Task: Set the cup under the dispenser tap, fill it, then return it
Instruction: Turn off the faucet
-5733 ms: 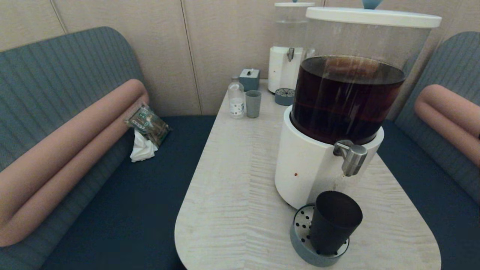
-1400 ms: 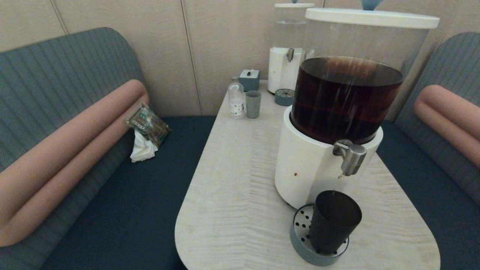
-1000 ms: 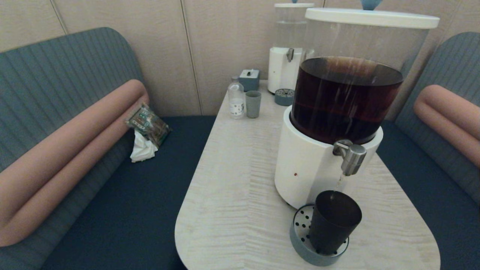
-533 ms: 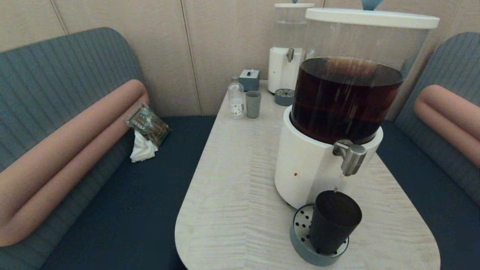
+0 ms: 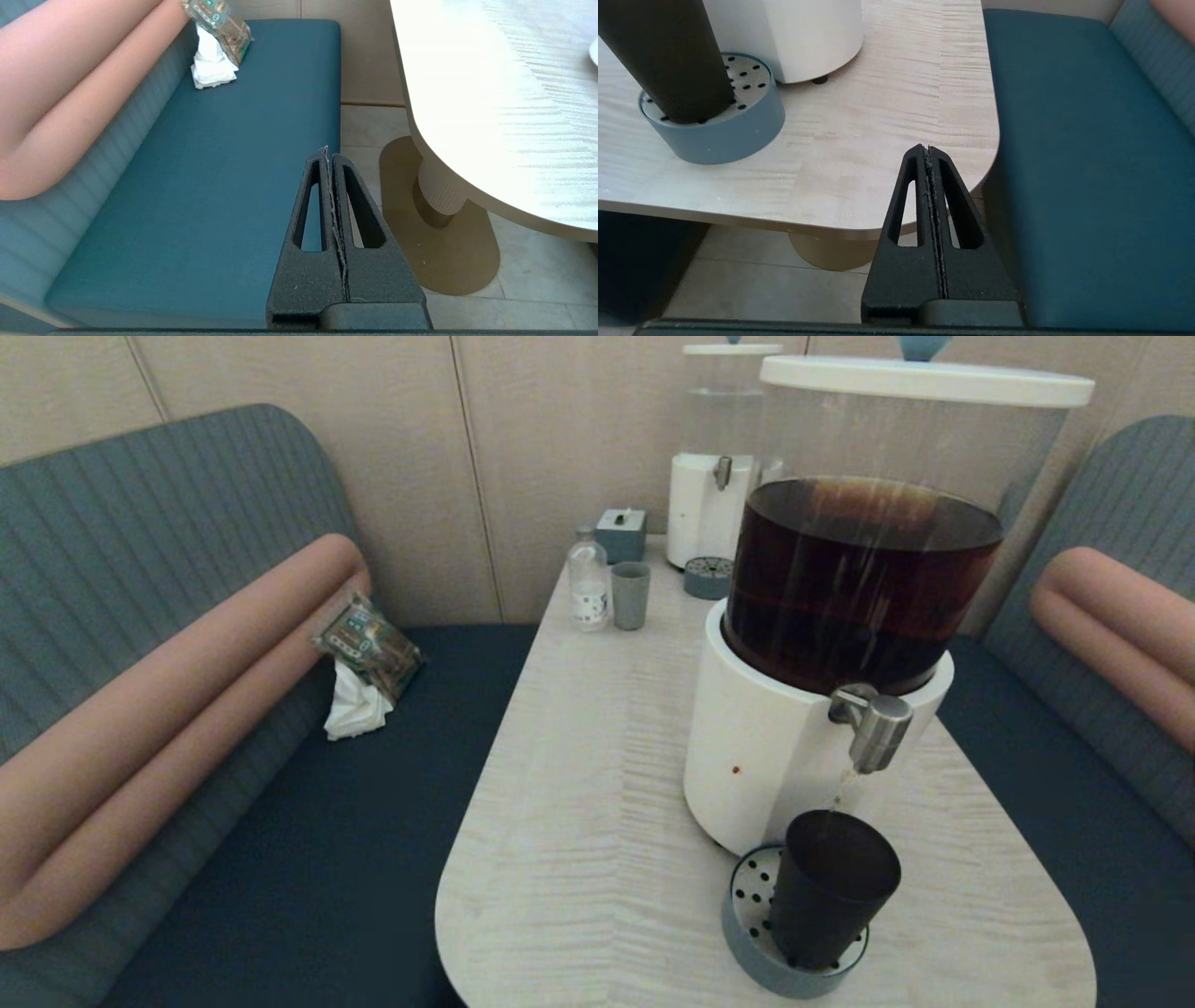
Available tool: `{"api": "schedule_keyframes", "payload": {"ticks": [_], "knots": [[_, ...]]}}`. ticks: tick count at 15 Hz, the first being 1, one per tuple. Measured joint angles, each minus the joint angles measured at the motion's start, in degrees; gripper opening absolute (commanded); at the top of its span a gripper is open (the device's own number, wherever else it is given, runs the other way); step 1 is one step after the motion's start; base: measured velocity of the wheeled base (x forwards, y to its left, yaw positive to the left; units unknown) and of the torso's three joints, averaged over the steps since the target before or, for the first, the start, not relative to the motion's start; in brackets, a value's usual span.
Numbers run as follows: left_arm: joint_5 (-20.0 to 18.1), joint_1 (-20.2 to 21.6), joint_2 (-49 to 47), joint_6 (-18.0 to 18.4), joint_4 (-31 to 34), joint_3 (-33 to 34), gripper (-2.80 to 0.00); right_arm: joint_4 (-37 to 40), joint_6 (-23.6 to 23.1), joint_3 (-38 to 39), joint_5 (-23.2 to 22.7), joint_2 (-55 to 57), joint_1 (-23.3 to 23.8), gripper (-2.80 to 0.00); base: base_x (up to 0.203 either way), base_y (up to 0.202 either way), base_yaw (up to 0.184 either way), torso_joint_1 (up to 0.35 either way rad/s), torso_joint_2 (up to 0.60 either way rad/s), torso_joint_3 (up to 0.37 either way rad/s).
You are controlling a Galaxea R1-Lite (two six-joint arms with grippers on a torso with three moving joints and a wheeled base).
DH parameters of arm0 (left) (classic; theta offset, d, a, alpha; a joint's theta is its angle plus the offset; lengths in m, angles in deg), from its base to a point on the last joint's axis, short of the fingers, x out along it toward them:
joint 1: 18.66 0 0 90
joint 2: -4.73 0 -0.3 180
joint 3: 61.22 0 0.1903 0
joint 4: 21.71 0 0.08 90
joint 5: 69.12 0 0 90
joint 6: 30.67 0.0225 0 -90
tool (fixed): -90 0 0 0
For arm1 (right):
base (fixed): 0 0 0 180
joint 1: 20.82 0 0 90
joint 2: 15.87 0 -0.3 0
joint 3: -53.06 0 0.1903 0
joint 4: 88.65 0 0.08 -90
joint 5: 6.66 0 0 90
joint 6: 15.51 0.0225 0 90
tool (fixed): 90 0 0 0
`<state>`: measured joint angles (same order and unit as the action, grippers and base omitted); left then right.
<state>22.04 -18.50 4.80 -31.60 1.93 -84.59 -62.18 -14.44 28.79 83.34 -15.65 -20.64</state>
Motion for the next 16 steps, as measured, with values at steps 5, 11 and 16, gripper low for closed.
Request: {"api": "schedule_keyframes", "payload": {"ticks": [5,11,16], "knots": [[-0.37,0.00,0.00,0.75,0.07,0.00,-2.80,-0.17,1.60,0.05,0.10,-0.01,-0.09,-2.80,0.000,0.000,0.000,0.000,0.00,0.000],[-6.06,0.00,-1.87,0.91,4.49,-12.90,-2.80,-0.24,1.62,0.09,0.10,-0.01,-0.09,-2.80,0.000,0.000,0.000,0.000,0.00,0.000],[-15.82,-0.54,-20.00,0.00,8.95,-32.19,-2.80,-0.22,1.62,0.09,0.10,-0.01,-0.09,-2.80,0.000,0.000,0.000,0.000,0.00,0.000]]}}
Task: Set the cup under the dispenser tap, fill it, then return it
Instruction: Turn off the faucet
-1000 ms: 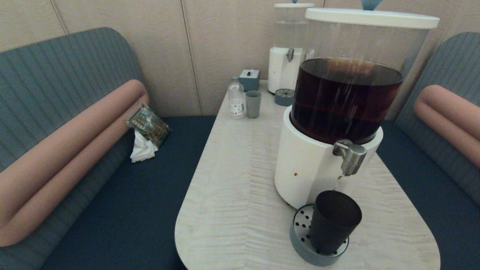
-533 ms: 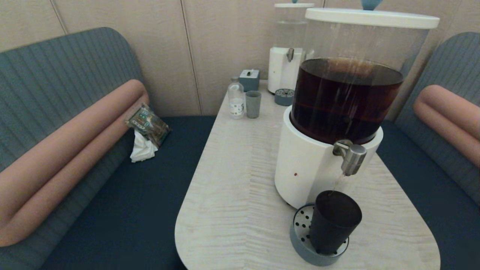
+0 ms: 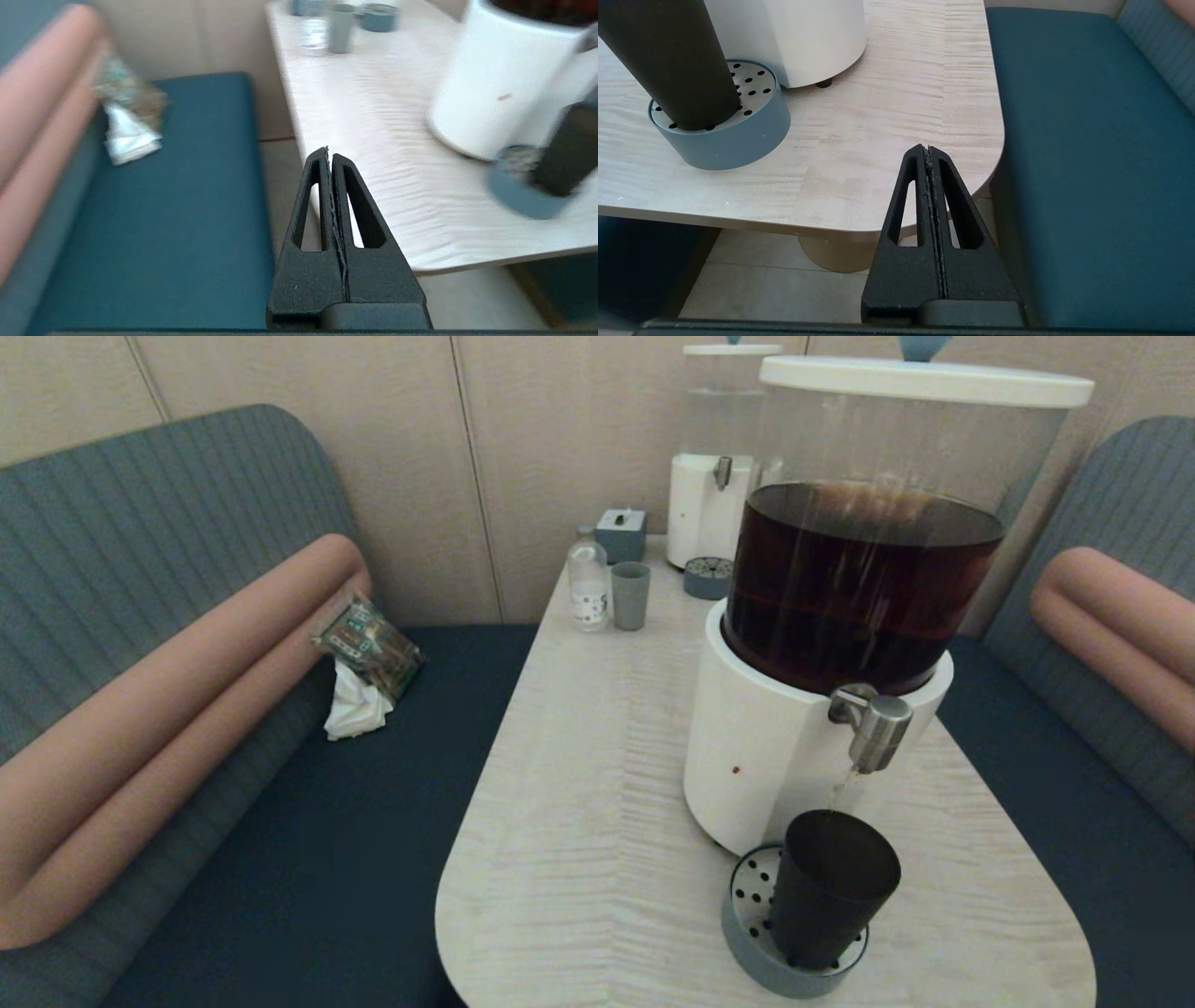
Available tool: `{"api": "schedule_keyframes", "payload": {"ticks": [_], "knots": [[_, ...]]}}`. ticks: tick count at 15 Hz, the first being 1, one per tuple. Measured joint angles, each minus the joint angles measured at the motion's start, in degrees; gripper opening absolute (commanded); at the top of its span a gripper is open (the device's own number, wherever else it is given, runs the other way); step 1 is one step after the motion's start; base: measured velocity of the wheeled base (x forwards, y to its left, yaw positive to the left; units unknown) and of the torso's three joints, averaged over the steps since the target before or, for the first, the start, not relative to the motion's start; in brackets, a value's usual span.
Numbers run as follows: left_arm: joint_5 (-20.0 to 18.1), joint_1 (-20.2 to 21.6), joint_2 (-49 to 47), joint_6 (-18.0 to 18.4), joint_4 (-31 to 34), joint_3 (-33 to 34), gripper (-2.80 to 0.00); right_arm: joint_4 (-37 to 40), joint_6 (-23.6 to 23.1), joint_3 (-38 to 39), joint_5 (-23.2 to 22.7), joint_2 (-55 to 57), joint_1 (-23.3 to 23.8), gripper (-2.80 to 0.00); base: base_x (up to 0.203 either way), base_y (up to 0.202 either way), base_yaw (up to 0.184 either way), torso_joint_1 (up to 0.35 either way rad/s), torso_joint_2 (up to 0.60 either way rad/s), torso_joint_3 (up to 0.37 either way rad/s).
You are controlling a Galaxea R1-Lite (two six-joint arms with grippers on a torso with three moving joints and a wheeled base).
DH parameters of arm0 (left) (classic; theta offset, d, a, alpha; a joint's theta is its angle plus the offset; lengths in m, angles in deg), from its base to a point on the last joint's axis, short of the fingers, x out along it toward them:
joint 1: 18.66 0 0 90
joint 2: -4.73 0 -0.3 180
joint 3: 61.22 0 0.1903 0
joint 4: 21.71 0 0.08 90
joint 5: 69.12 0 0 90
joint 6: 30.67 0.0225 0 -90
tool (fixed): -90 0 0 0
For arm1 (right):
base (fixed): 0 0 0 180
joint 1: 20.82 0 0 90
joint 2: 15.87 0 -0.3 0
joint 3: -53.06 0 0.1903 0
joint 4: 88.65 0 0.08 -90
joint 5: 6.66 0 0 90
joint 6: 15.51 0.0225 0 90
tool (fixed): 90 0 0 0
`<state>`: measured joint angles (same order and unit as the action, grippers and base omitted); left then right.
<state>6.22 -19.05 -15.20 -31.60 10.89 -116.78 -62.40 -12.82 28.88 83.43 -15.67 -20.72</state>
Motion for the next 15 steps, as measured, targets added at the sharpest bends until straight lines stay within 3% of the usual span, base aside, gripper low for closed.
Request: {"api": "schedule_keyframes", "payload": {"ticks": [2,7,11,15], "knots": [[-3.68,-0.08,-8.56,0.09,-0.93,-5.30,-2.80,-0.05,0.02,0.00,0.00,0.00,0.00,-2.80,0.000,0.000,0.000,0.000,0.00,0.000],[-11.29,-0.14,-27.80,0.03,-10.49,-11.52,-2.80,-0.02,0.02,0.02,0.00,0.00,0.00,-2.80,0.000,0.000,0.000,0.000,0.00,0.000],[-17.16,-0.97,-42.50,-0.15,-11.12,-17.95,-2.80,-0.02,0.00,0.02,0.00,0.00,0.00,-2.80,0.000,0.000,0.000,0.000,0.00,0.000],[-21.86,-8.23,-56.36,-0.16,-11.13,-25.06,-2.80,0.00,0.01,0.00,0.00,0.00,0.00,-2.80,0.000,0.000,0.000,0.000,0.00,0.000]]}}
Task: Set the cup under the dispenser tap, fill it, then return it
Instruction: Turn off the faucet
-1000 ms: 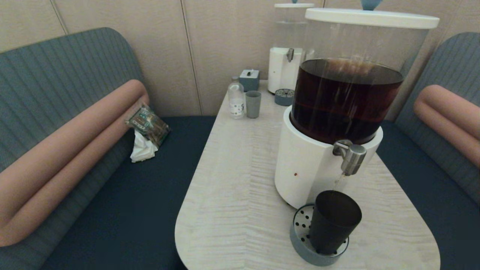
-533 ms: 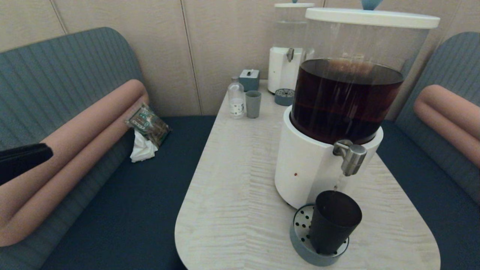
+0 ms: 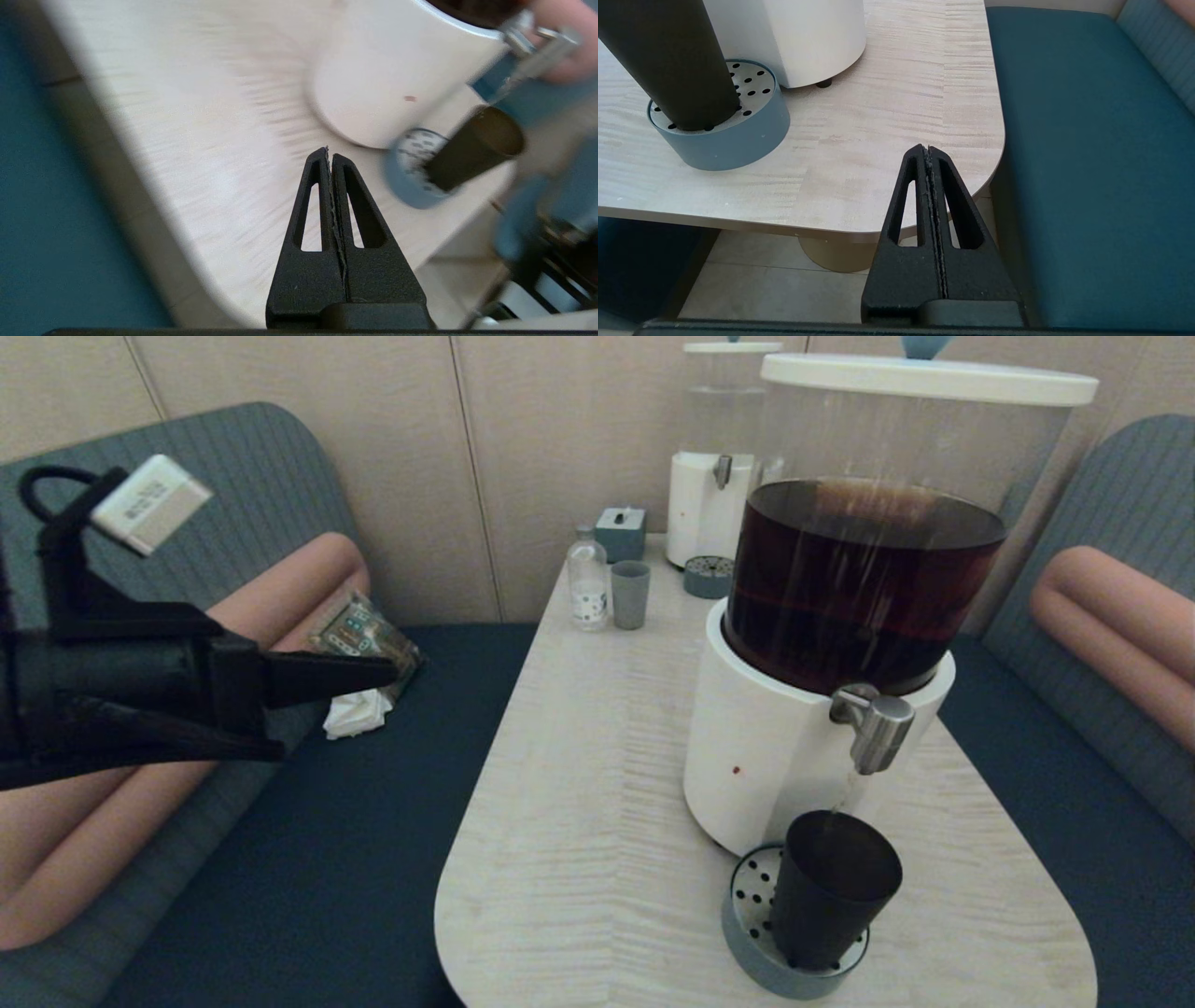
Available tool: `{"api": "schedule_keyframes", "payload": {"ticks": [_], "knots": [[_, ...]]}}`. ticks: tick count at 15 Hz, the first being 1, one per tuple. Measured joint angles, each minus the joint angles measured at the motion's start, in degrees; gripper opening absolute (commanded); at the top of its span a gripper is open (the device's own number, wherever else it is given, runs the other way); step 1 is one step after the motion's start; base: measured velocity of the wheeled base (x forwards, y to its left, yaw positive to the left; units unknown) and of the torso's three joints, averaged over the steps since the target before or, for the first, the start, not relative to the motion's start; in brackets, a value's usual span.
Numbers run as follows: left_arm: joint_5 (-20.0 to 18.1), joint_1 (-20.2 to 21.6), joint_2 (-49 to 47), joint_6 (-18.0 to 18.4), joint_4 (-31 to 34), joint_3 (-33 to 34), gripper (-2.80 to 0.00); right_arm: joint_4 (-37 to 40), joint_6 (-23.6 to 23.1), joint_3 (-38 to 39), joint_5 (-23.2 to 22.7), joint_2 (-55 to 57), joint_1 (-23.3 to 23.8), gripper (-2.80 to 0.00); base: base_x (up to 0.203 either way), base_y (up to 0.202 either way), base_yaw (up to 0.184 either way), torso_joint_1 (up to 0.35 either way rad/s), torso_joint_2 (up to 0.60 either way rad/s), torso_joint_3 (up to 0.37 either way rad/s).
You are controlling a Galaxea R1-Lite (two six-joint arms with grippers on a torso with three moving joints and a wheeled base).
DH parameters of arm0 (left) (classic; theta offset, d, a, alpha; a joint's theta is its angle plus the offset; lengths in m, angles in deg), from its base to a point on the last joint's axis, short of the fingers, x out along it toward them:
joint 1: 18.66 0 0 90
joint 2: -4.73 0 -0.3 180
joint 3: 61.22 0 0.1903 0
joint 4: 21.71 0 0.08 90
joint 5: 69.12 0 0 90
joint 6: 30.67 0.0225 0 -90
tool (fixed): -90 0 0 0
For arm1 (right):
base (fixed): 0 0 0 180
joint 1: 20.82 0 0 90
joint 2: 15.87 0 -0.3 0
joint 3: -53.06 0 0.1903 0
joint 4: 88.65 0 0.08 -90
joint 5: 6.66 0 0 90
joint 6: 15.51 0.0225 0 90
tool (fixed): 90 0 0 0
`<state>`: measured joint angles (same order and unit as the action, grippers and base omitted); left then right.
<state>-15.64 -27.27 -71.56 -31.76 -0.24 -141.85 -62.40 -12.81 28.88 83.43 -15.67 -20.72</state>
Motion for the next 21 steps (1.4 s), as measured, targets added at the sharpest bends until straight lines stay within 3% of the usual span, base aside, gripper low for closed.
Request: {"api": "schedule_keyframes", "payload": {"ticks": [3,5,8,14,17,21], "knots": [[0.91,-7.72,-8.12,0.71,1.53,-6.51,-2.80,0.00,-0.01,0.00,0.00,0.00,0.00,-2.80,0.000,0.000,0.000,0.000,0.00,0.000],[3.55,-12.20,-12.10,3.52,4.70,-10.65,-2.80,0.00,0.01,0.00,0.00,0.00,0.00,-2.80,0.000,0.000,0.000,0.000,0.00,0.000],[10.95,-19.24,-16.60,7.96,6.79,-15.71,-2.80,0.00,0.01,0.00,0.00,0.00,0.00,-2.80,0.000,0.000,0.000,0.000,0.00,0.000],[25.91,-34.10,-22.31,11.06,14.65,-28.75,-2.80,-0.02,0.01,0.02,0.00,0.00,0.00,-2.80,0.000,0.000,0.000,0.000,0.00,0.000],[31.34,-38.66,-25.52,11.71,17.32,-34.66,-2.80,-0.02,0.01,0.02,-0.02,0.00,0.00,-2.80,0.000,0.000,0.000,0.000,0.00,0.000],[33.07,-43.03,-29.76,12.58,22.79,-41.61,-2.80,-0.02,-0.01,0.02,-0.02,0.00,0.00,-2.80,0.000,0.000,0.000,0.000,0.00,0.000]]}}
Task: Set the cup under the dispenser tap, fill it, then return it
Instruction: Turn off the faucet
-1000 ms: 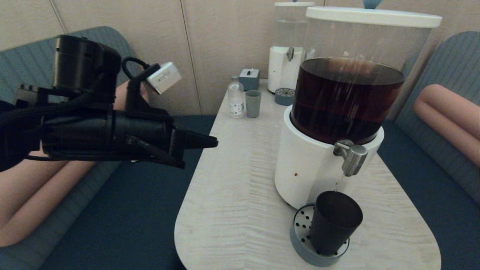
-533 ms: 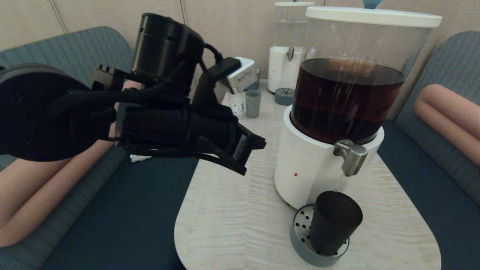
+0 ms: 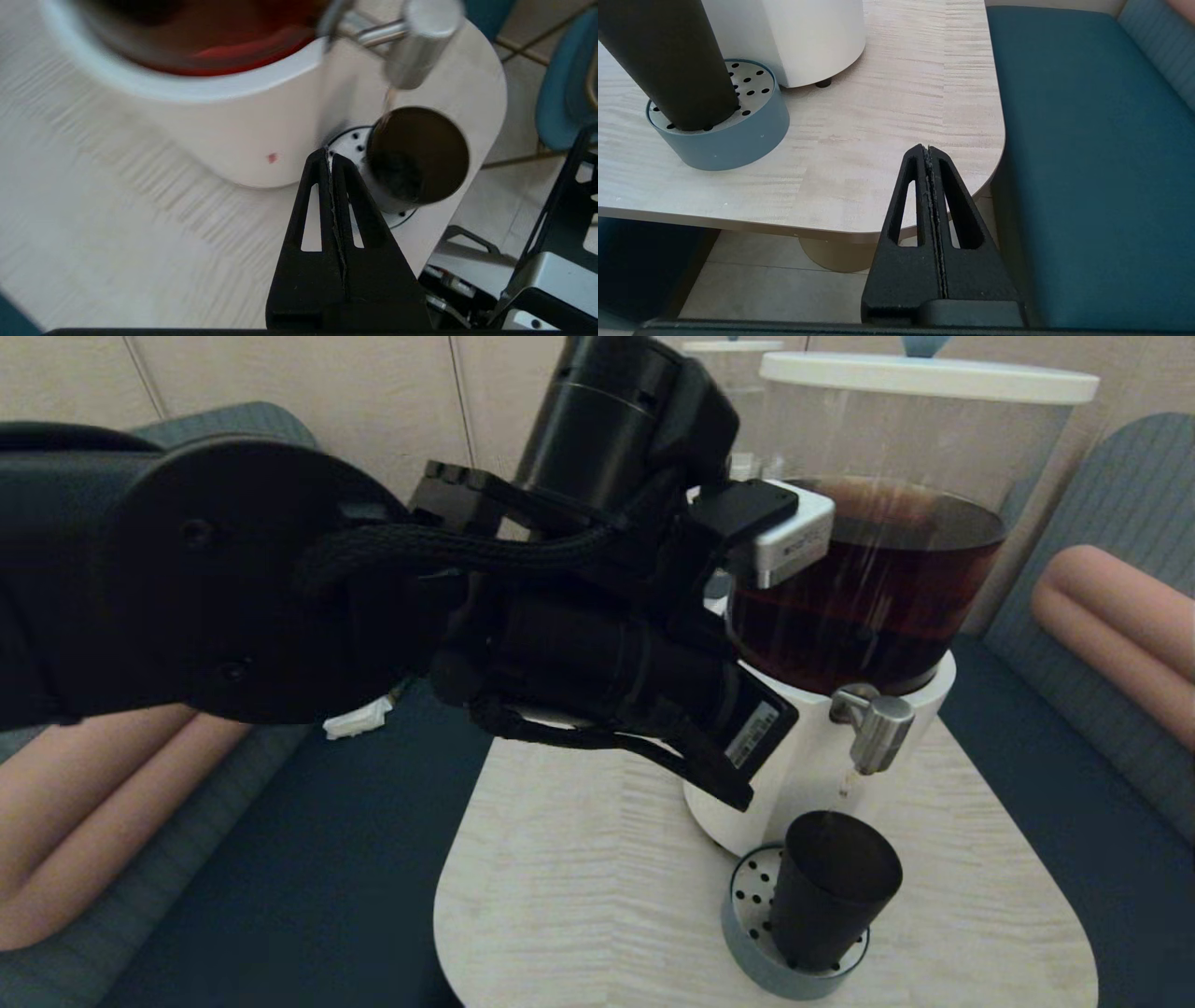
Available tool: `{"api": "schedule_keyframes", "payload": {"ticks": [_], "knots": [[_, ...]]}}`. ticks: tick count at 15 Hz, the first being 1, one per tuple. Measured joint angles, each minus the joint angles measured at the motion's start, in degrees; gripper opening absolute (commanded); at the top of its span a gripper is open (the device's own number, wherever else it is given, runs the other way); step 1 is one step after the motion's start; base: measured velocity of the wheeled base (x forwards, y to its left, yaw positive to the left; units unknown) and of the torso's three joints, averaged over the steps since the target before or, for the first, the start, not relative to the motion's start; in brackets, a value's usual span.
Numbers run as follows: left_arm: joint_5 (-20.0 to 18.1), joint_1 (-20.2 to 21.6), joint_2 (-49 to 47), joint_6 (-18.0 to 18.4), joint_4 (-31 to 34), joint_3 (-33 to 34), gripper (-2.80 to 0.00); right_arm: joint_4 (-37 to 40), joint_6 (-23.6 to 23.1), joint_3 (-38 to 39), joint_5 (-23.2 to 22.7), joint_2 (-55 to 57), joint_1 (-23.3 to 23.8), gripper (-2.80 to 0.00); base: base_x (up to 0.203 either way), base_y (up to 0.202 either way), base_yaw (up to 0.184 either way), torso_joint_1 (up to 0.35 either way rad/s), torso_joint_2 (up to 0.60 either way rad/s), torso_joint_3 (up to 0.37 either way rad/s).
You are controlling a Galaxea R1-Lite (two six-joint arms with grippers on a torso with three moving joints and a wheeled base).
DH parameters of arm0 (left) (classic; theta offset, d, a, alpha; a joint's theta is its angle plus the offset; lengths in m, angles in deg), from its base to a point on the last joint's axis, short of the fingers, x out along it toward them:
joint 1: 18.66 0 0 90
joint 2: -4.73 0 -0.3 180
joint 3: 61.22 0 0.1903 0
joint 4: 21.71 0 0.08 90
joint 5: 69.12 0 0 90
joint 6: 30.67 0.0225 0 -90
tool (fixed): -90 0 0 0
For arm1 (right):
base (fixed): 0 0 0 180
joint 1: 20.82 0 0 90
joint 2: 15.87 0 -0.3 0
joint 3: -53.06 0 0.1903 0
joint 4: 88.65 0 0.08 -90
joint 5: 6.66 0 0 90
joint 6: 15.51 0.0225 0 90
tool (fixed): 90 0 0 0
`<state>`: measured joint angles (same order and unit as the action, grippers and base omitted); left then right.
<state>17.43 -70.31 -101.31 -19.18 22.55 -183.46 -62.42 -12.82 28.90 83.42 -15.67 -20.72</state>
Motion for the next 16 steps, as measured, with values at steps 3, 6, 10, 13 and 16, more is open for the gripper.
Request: {"api": "schedule_keyframes", "payload": {"ticks": [3,6,10,13,16], "knots": [[0.17,-1.17,-3.46,0.52,0.22,-3.79,-2.80,0.01,0.02,0.00,0.01,0.00,0.00,-2.80,0.000,0.000,0.000,0.000,0.00,0.000],[0.19,-1.33,-6.39,1.00,0.30,-6.54,-2.80,0.00,0.01,-0.02,0.02,0.00,0.00,-2.80,0.000,0.000,0.000,0.000,0.00,0.000],[0.24,-1.36,-9.33,1.01,0.06,-9.28,-2.80,0.00,0.02,-0.02,0.03,0.00,0.00,-2.80,0.000,0.000,0.000,0.000,0.00,0.000],[0.32,-1.36,-10.89,0.97,-0.27,-11.00,-2.80,0.00,0.02,-0.01,0.02,0.00,0.00,-2.80,0.000,0.000,0.000,0.000,0.00,0.000],[1.25,-1.36,-11.33,1.13,-0.32,-11.30,-2.80,0.00,0.02,0.00,0.02,0.00,0.00,-2.80,0.000,0.000,0.000,0.000,0.00,0.000]]}}
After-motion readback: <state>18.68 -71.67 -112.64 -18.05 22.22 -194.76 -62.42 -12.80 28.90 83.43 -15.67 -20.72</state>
